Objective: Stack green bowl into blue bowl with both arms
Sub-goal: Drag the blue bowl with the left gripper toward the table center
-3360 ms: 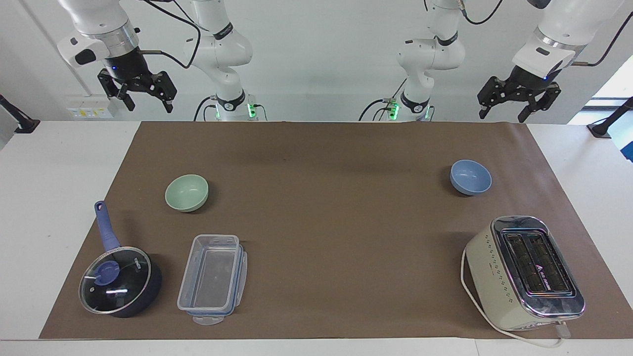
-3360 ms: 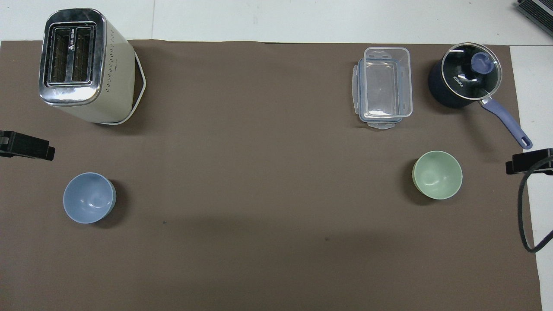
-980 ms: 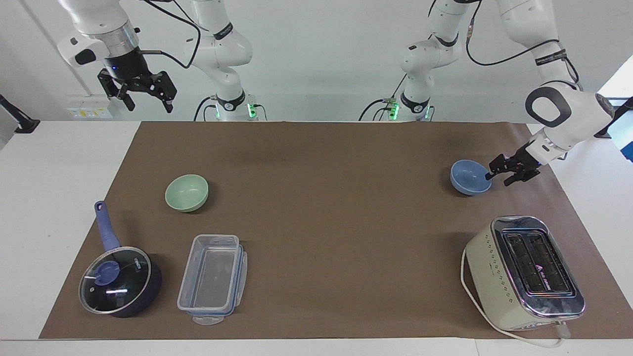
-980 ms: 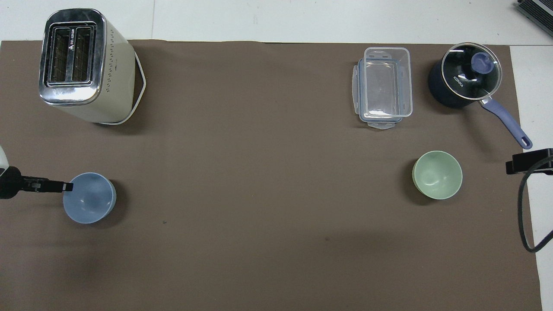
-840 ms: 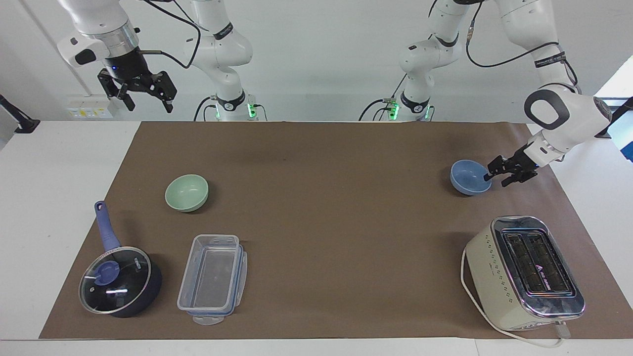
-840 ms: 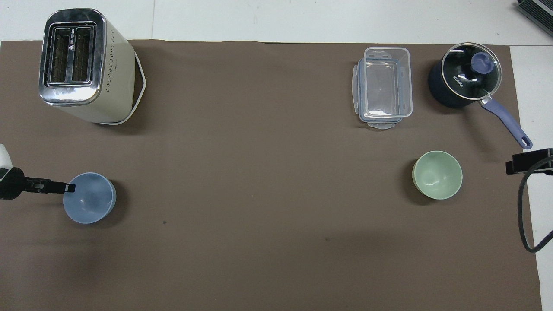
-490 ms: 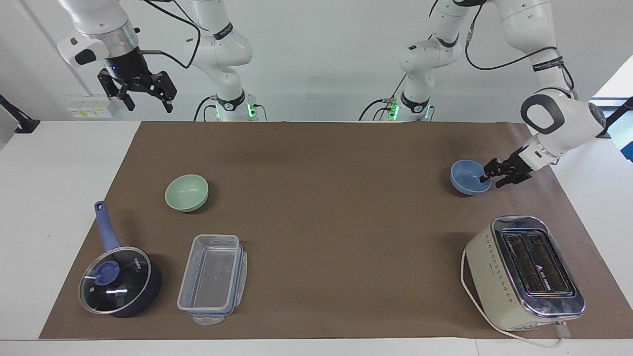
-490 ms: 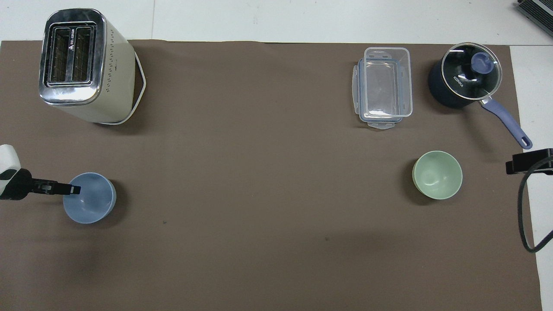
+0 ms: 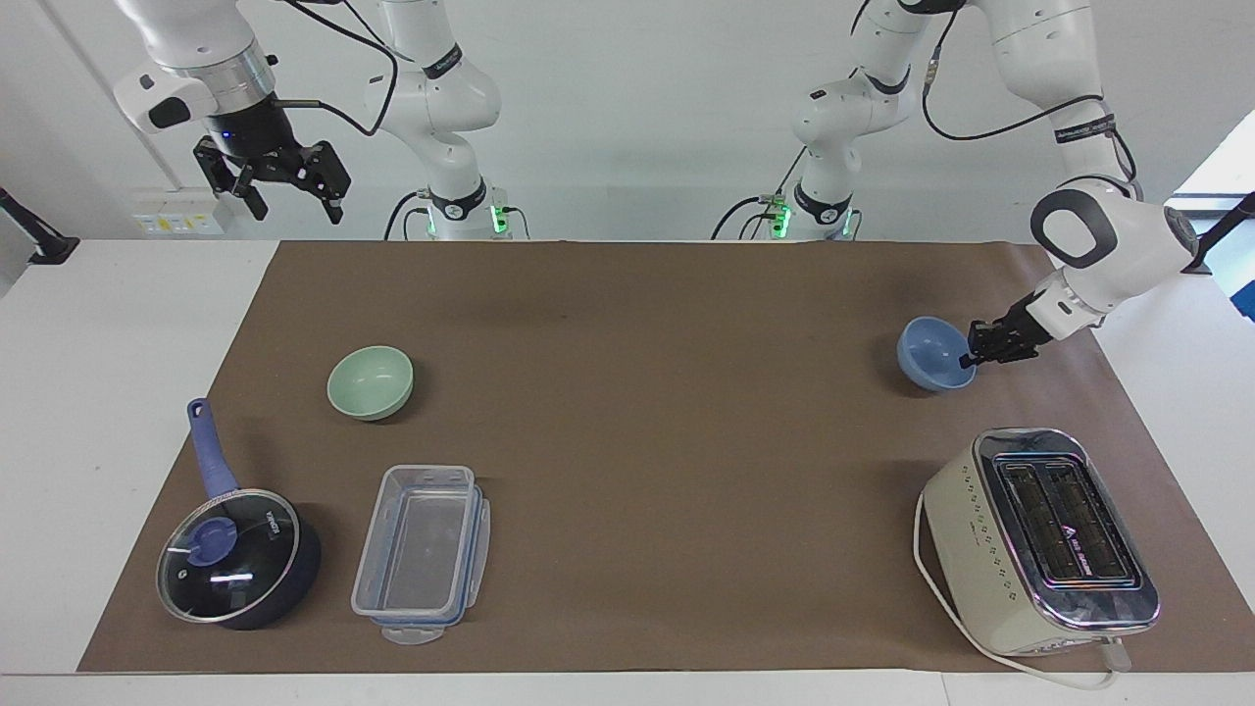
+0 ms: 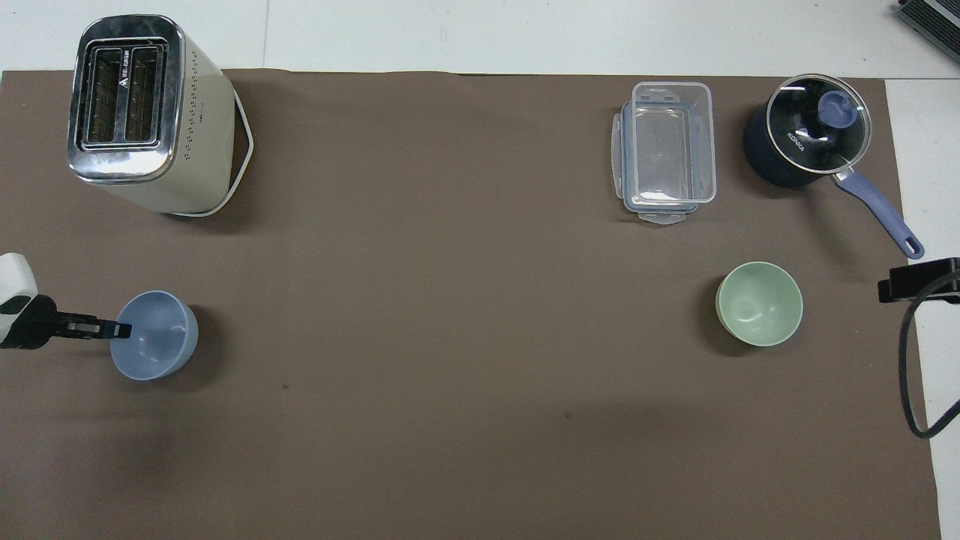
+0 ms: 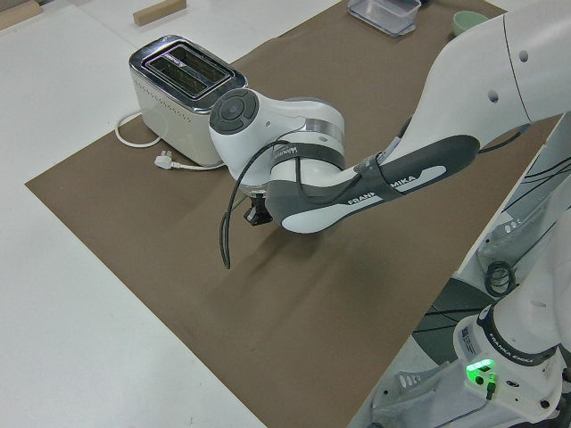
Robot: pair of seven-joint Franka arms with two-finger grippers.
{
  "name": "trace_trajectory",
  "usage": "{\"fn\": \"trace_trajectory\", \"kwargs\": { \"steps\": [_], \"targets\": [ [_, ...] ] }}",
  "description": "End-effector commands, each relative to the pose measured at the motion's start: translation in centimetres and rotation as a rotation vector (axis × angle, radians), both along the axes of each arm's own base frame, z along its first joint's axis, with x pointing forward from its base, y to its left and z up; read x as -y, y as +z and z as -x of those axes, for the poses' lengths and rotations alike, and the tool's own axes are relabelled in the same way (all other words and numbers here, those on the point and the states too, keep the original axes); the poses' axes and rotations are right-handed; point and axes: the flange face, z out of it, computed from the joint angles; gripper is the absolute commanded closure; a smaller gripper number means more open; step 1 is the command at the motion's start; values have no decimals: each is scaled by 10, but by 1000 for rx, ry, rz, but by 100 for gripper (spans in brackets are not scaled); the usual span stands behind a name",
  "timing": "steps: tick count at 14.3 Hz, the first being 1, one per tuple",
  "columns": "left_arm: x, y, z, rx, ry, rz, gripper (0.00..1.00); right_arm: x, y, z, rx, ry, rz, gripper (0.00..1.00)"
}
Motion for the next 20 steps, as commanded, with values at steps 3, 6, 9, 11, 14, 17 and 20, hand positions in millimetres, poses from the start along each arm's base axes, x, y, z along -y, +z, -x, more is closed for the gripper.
{"fn": "trace_trajectory", "kwargs": {
  "steps": [3,6,9,11,14,17,20],
  "targets": [
    [2,18,1,46,-16,8,100,1,3,4,-3,14,-4,0],
    [12,37,1,77,-27,-2,100,1,3,4,-3,14,-4,0],
    [33,63,1,116,-48,-14,100,1,3,4,-3,14,-4,0],
    [67,76,-3,117,-52,-28,100,3,2,5,-7,4,-1,0],
    [135,81,-12,89,-23,-60,100,4,3,5,4,6,-5,0],
    [226,80,-17,66,68,-165,100,1,2,5,1,13,-5,0],
    [297,75,-9,55,146,-170,100,2,2,5,1,11,-5,0]
  ]
}}
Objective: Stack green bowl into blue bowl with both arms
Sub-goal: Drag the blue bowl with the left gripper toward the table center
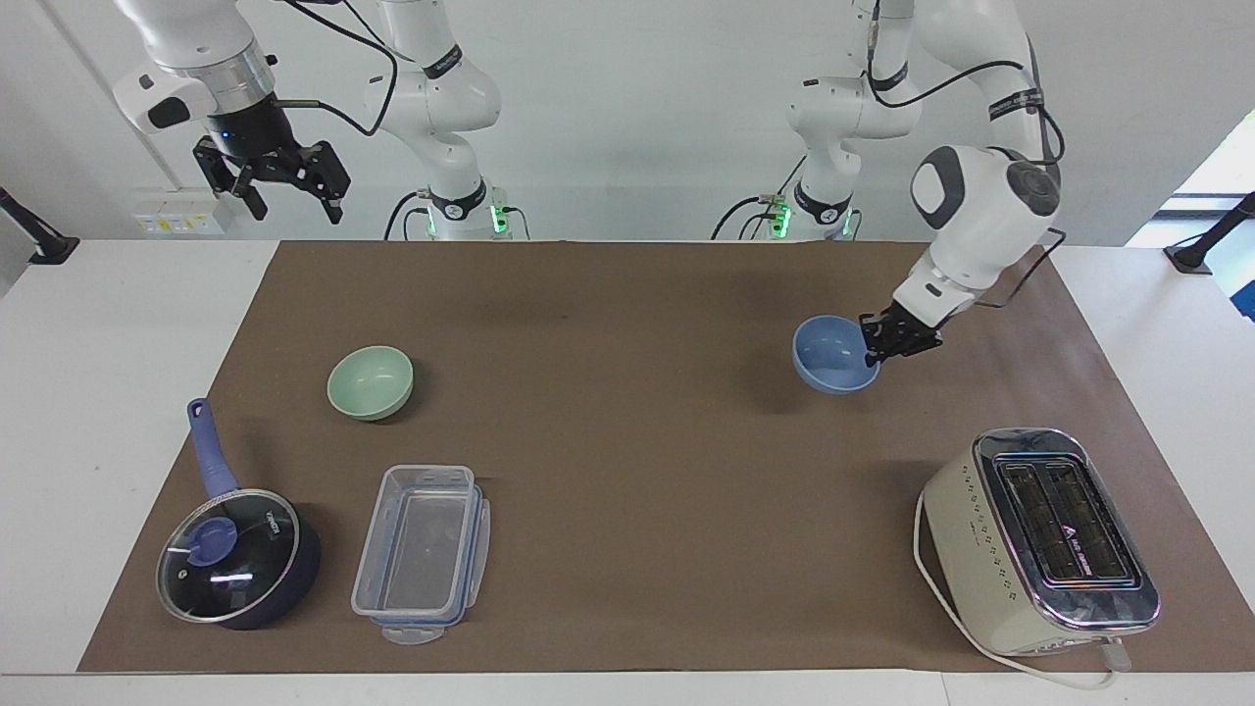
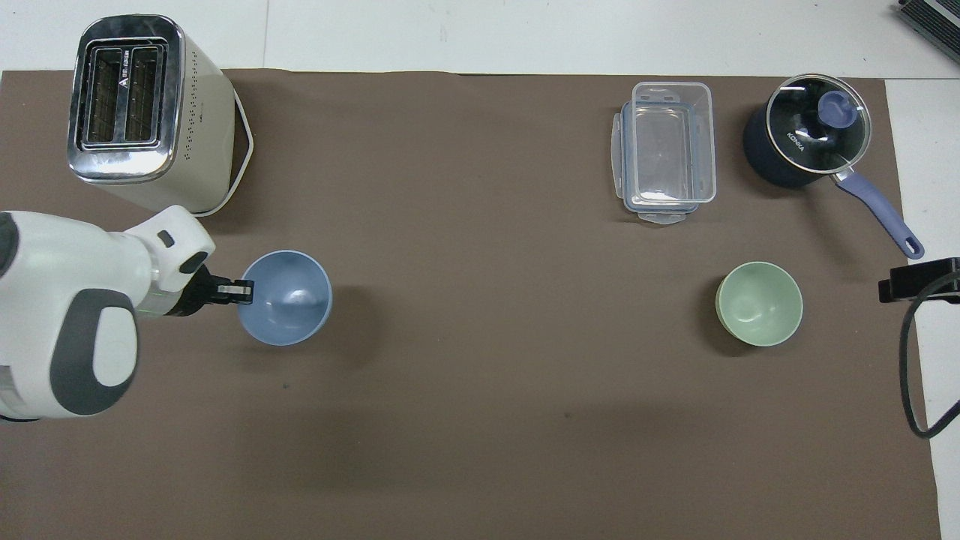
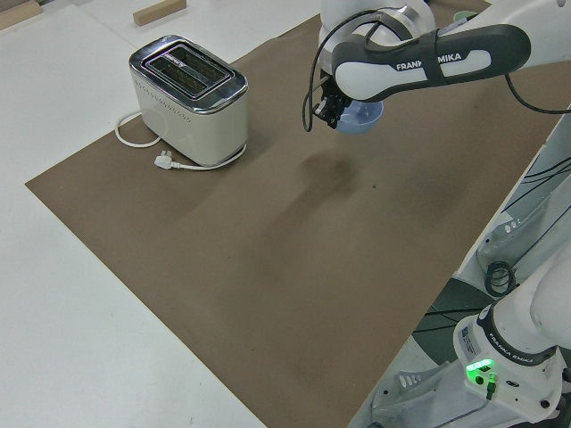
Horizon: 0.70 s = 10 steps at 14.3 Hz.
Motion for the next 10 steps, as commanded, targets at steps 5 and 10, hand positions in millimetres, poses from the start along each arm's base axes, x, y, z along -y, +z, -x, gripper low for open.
{"fn": "trace_trajectory", "kwargs": {
  "steps": [5,10],
  "targets": [
    [135,-14,34,46,155,-84,100,1,2,5,1,13,-5,0],
    [223,-51,67,71,150,-51,100,1,2,5,1,12,-5,0]
  ]
}}
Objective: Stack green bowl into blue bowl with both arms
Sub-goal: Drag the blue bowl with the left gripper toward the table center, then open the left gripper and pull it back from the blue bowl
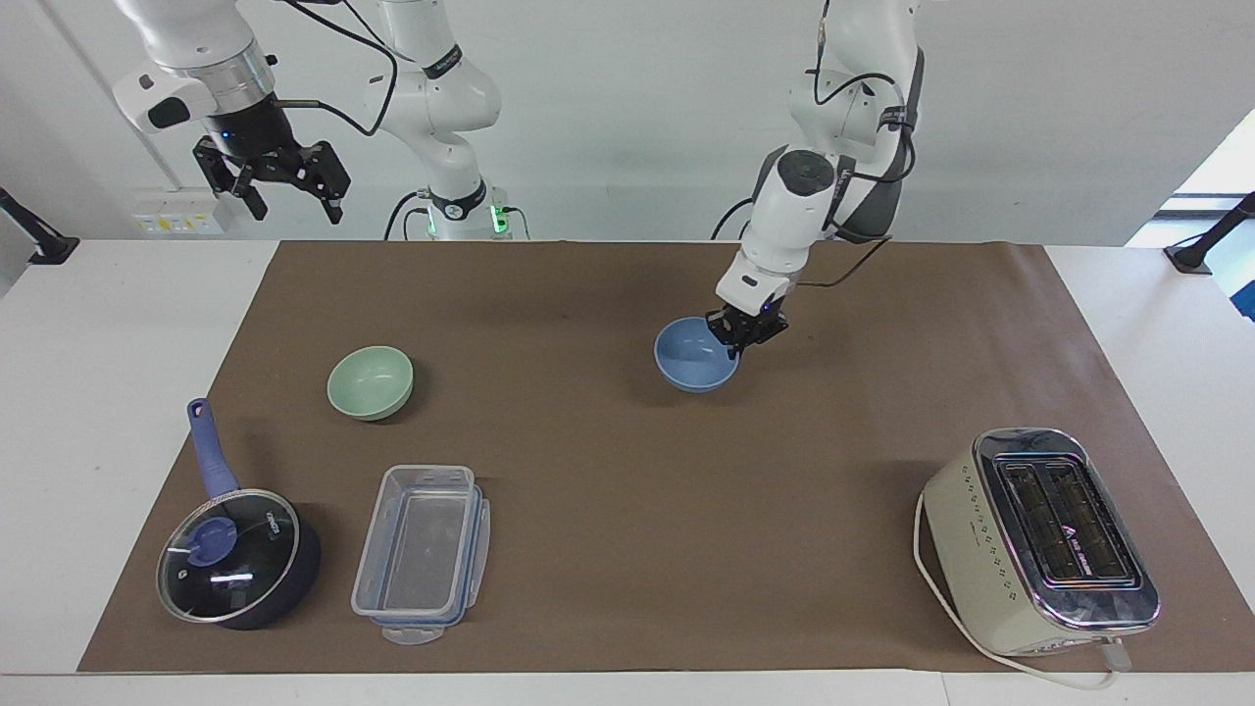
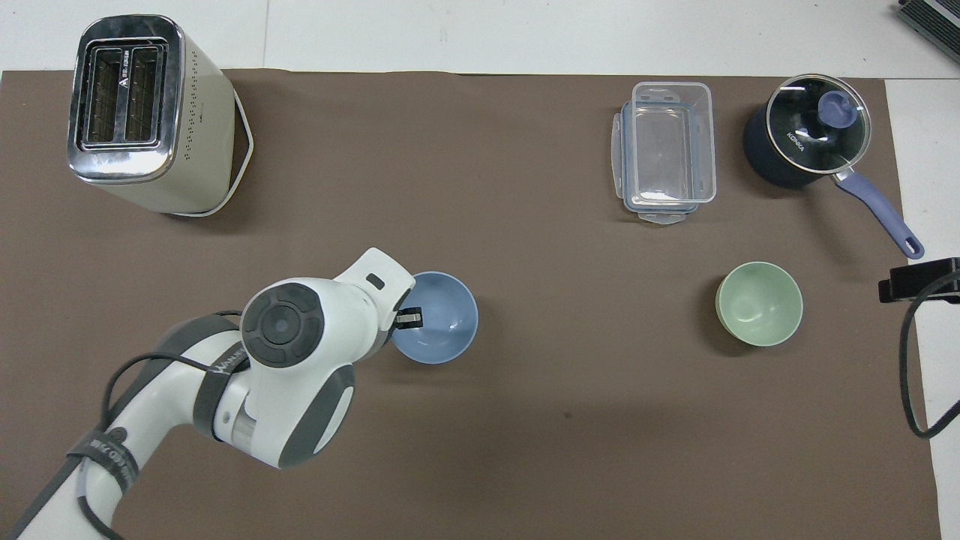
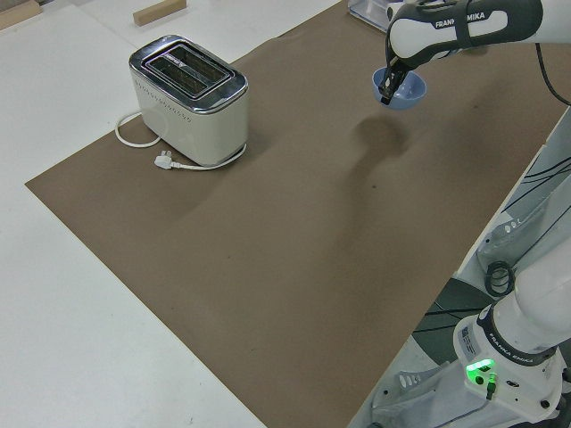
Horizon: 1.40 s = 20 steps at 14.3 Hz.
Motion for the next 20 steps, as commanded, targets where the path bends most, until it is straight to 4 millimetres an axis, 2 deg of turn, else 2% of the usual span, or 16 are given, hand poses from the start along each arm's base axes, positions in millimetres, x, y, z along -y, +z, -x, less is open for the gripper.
{"fn": "trace_trajectory", "kwargs": {
  "steps": [1,6,7,8,10,11,12,13,15,17,20],
  "targets": [
    [29,-21,9,27,6,-2,100,2,2,5,1,10,-6,0],
    [46,-50,22,-5,-29,-28,100,2,2,5,1,10,-6,0],
    [49,-50,24,-5,-36,-28,100,2,2,5,1,10,-6,0],
    [48,-48,22,-3,-36,-28,87,2,2,5,1,10,-6,0],
    [44,-45,17,-3,-47,-31,13,2,2,5,1,10,-5,0],
    [44,-43,16,1,-53,-29,0,0,3,4,2,16,-5,0],
    [44,-37,14,10,-57,-23,0,-2,4,4,4,23,-5,0],
    [41,-28,10,19,-64,-18,0,-14,5,4,6,46,6,0],
    [25,-8,2,20,-79,-21,0,-18,2,5,0,61,-1,0],
    [-6,22,-13,38,-77,-15,0,-20,-7,6,-19,62,-2,0],
    [-71,61,-28,61,-106,-46,0,-5,-30,-3,14,40,-2,0]
  ]
}}
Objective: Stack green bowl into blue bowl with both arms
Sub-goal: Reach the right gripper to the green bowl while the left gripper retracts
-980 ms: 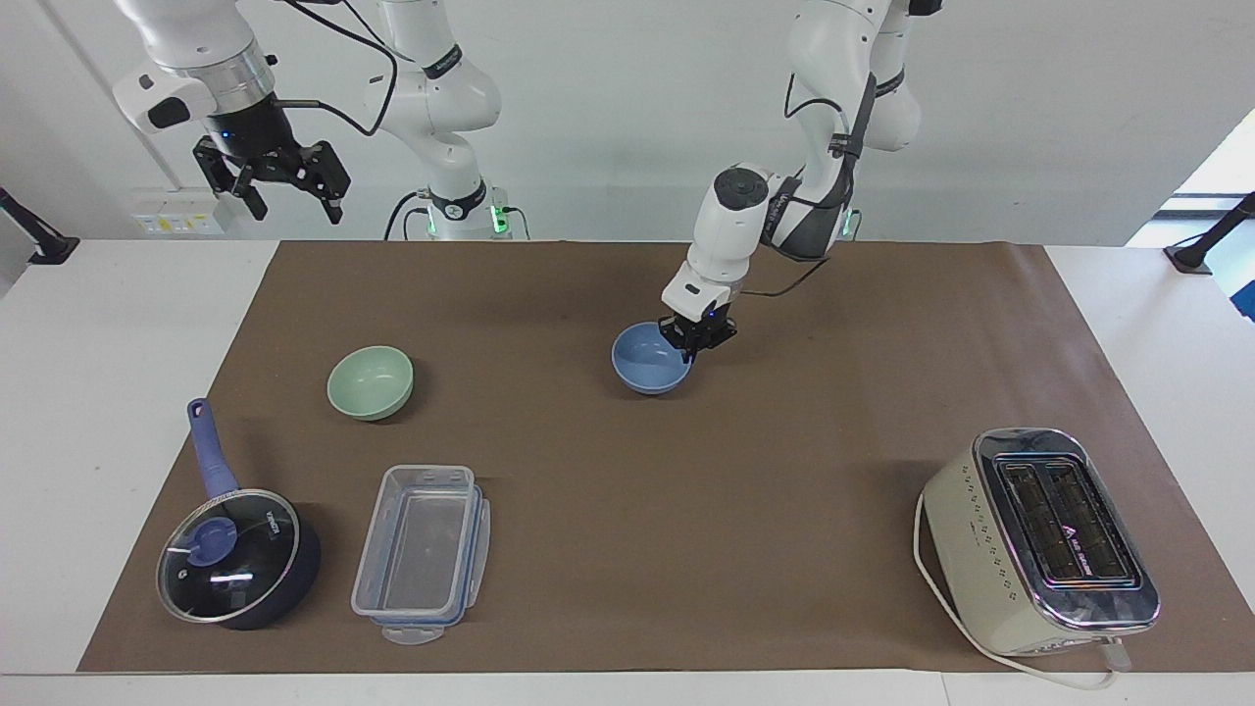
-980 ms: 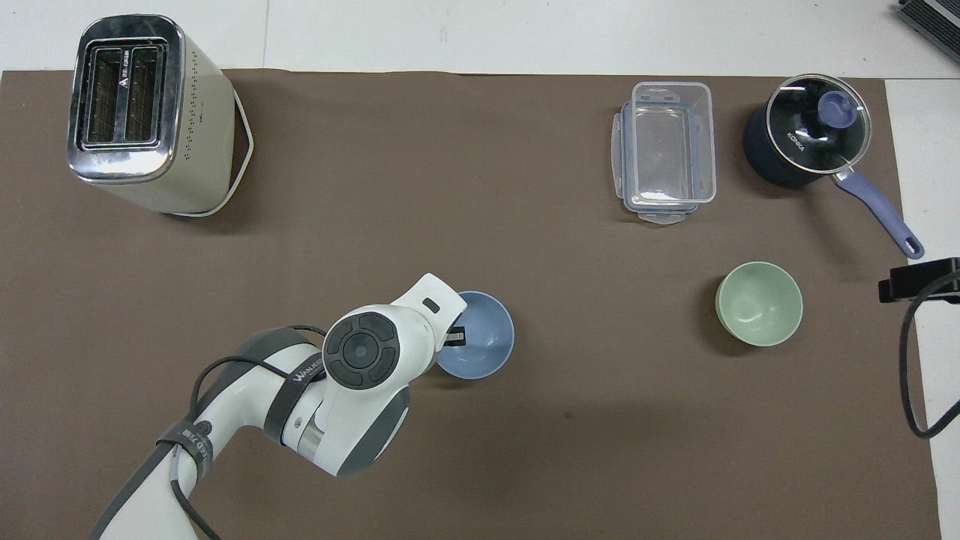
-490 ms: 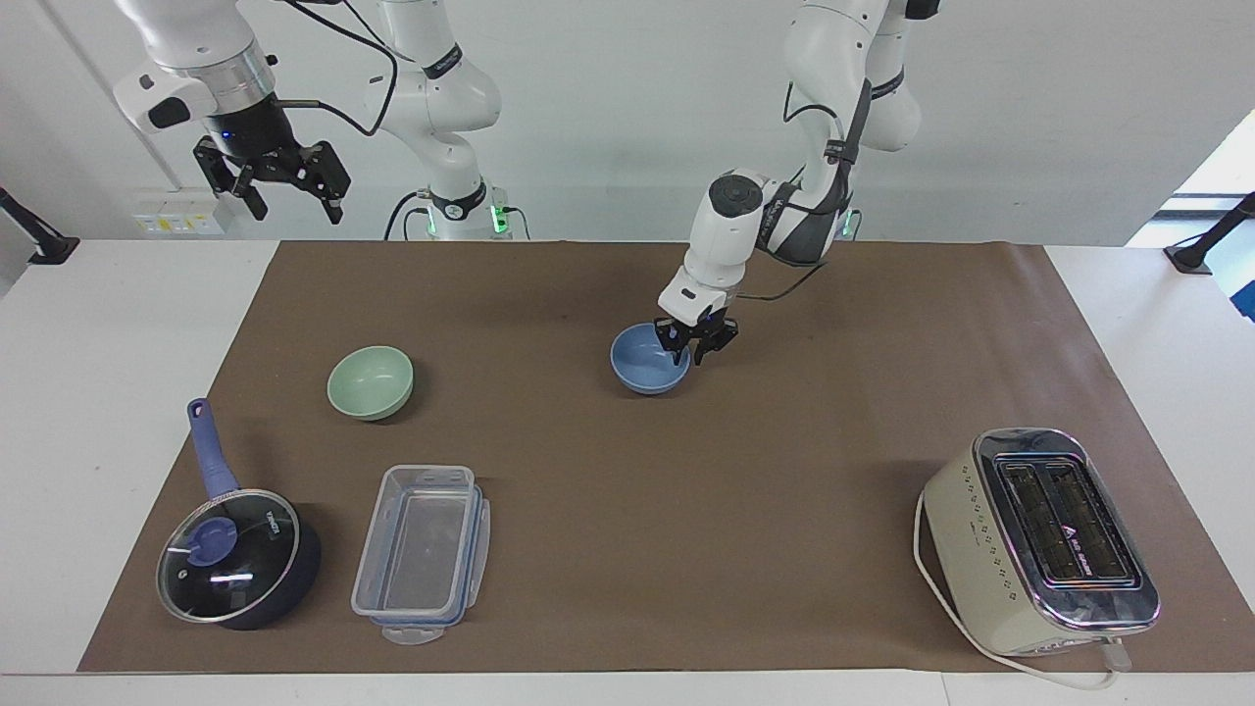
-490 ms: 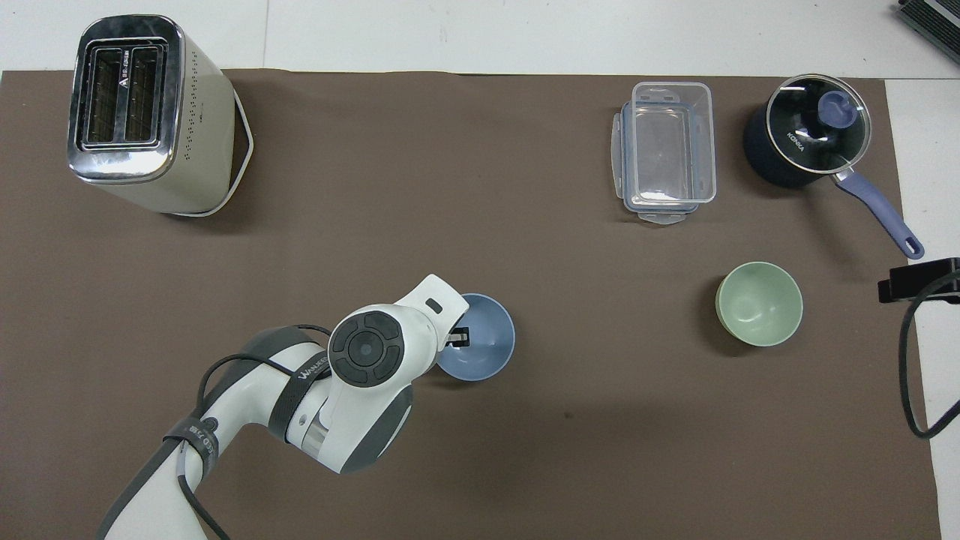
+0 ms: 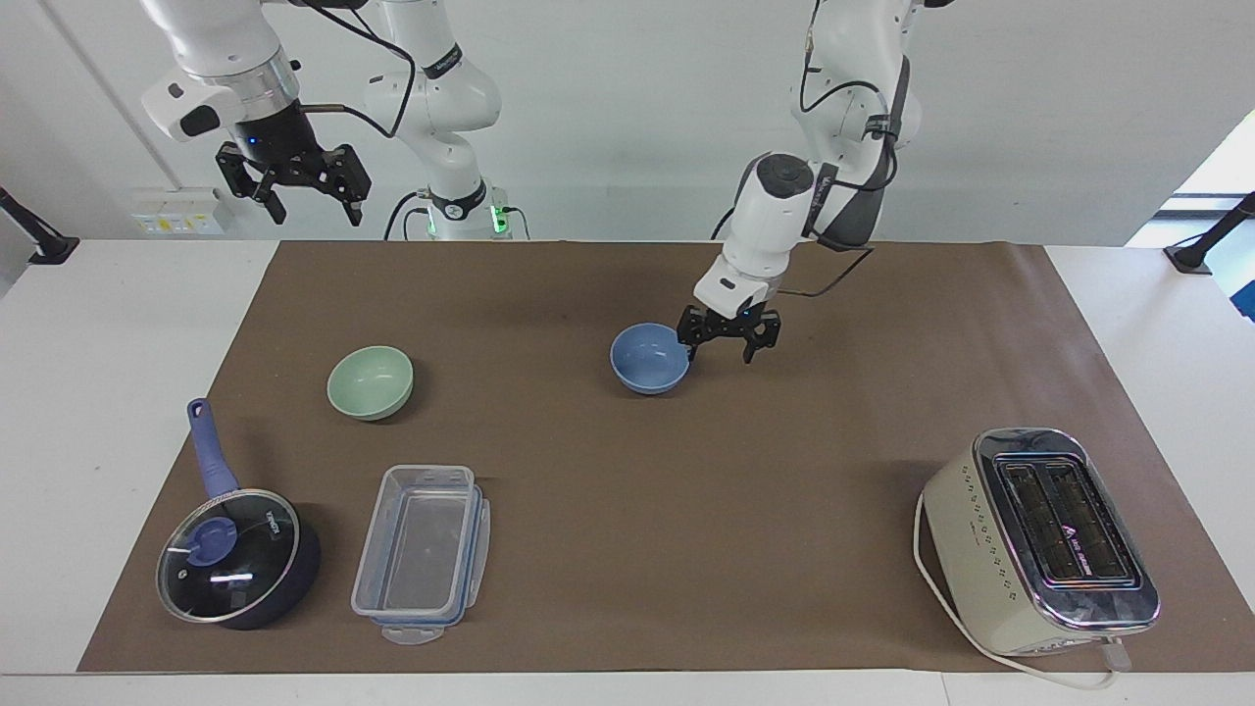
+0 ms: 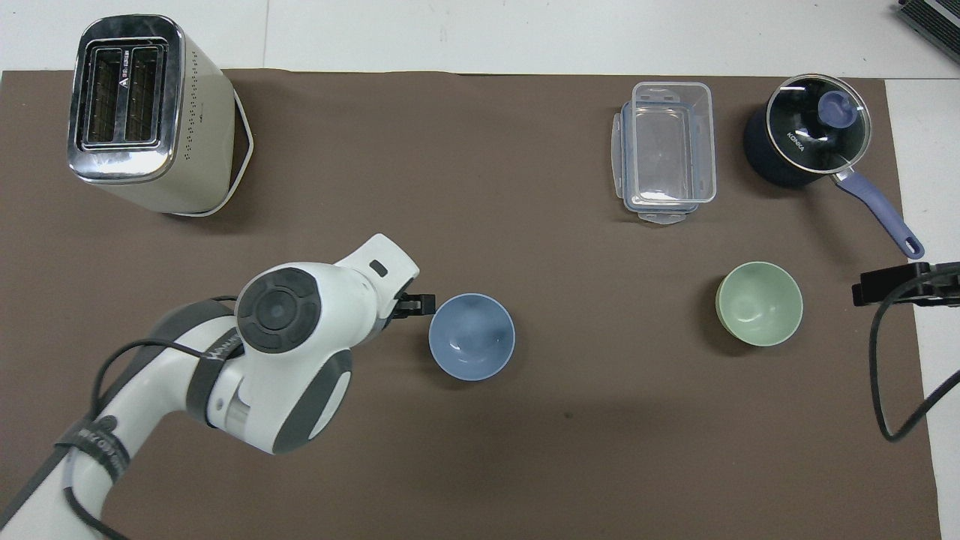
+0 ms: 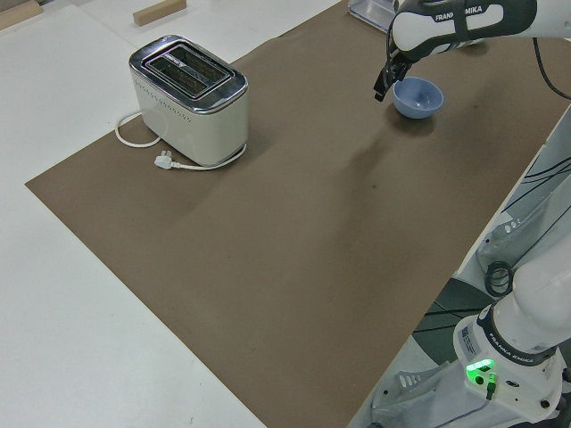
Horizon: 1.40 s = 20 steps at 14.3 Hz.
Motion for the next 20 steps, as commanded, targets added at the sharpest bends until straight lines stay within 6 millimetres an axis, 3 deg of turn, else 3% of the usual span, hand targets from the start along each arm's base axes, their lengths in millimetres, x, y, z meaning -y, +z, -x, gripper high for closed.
{"fn": "trace_trajectory", "kwargs": {
  "steps": [1,4,8,11,14,18,20],
  "targets": [
    [-62,40,-3,14,-45,-41,0,17,-25,-4,30,-3,-6,0],
    [-115,80,-30,69,-116,-74,0,23,-55,-16,40,5,-3,0],
    [-173,175,-59,19,-186,-112,0,58,-121,-37,9,84,-2,0],
    [-208,239,-58,19,-199,-120,0,80,-181,-52,-23,117,-6,0],
    [-216,275,-69,-29,-185,-126,0,82,-227,-55,-6,148,-5,0],
    [-217,284,-64,-43,-217,-123,0,87,-285,-47,-30,140,-10,0],
    [-231,279,-64,-55,-224,-129,0,87,-301,-40,-42,139,-13,0]
  ]
}}
